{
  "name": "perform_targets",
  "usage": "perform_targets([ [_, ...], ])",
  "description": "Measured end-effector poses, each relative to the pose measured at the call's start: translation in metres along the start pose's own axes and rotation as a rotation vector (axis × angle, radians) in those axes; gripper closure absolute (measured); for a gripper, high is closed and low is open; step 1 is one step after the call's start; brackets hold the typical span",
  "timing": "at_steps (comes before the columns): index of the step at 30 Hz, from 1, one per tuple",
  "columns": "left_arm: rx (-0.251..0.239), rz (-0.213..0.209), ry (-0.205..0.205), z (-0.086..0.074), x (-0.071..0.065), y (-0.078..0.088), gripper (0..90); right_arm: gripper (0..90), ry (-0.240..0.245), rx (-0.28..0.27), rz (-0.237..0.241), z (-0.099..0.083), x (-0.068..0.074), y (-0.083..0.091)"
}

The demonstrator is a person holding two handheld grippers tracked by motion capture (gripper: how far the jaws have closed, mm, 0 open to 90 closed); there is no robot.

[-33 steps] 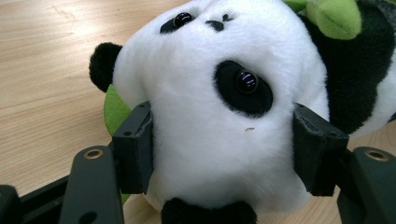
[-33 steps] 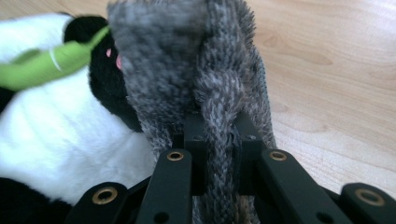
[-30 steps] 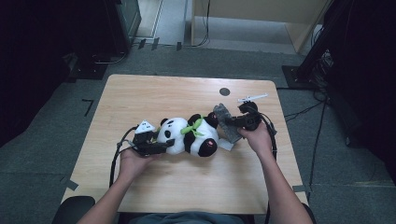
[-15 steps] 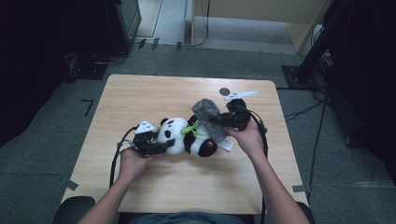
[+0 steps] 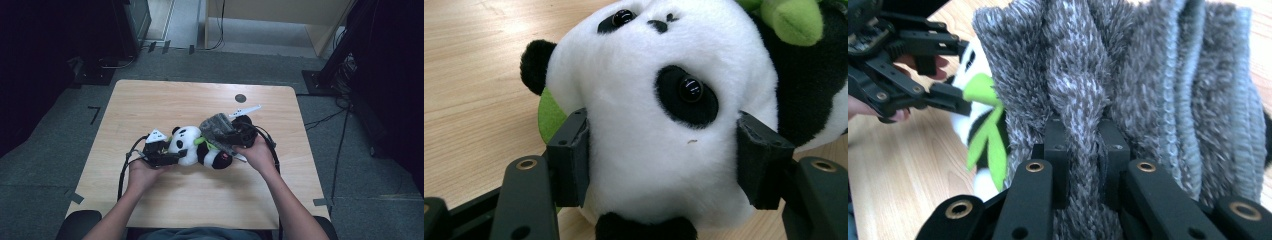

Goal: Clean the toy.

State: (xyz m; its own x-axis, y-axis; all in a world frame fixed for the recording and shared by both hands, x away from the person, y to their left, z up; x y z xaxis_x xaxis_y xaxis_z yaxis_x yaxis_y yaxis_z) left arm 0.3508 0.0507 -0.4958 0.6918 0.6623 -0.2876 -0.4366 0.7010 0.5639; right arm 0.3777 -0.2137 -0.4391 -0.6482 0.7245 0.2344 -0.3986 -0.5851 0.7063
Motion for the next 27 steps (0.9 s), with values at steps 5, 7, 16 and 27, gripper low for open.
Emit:
perform_targets([
  [5,-0.002,-0.002,0.01,-0.001,0.0,0.0,34.5,80.4,-0.01,0.01,-0.011,-0.01,-0.006,0.003],
  [7,-0.003,-0.002,0.012,-0.001,0.0,0.0,34.5,80.3,-0.018,0.01,-0.007,-0.013,-0.009,0.005],
  [16,-0.008,-0.008,0.029,0.0,0.0,-0.001,34.5,80.3,-0.039,-0.005,-0.001,-0.027,-0.026,0.006],
  [27,-0.002,-0.028,0.046,0.004,0.004,-0.002,34.4,80.2,-0.072,0.043,-0.064,-0.047,-0.043,0.006],
])
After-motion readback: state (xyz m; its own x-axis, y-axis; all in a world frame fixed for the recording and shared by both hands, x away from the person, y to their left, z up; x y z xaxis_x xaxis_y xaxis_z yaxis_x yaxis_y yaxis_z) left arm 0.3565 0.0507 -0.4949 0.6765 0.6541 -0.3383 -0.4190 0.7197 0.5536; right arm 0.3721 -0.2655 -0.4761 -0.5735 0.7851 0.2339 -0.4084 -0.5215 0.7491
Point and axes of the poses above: each handheld gripper's, and its own axes: y roughly backward along the jaws, z roughly out of its top, x roughly to its left, the point moved 3 cm from there along -y, roughly forward along the jaws, and after that the axes turned 5 degrees about -z, right-handed, at the moved point
